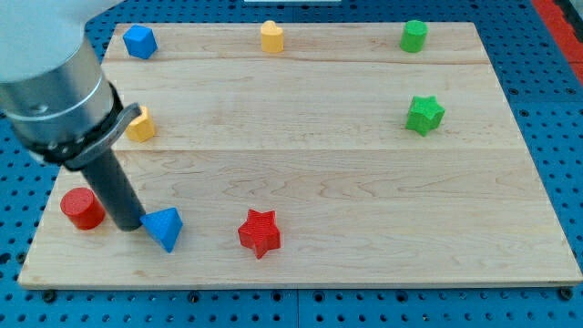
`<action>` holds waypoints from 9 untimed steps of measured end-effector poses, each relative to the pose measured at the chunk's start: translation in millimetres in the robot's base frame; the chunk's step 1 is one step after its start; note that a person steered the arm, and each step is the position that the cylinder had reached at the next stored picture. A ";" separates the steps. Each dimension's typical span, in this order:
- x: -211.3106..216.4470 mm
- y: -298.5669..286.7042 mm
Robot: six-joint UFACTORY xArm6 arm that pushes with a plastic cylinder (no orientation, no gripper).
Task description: Slide the blue triangle towards the bottom right
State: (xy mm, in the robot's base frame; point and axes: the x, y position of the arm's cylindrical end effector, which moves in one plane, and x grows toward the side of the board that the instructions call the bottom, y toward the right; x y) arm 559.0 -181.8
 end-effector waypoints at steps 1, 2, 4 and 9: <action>22.1 -1.8; -0.5 35.3; -56.8 175.3; -66.5 324.0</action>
State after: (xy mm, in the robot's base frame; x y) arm 492.5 142.2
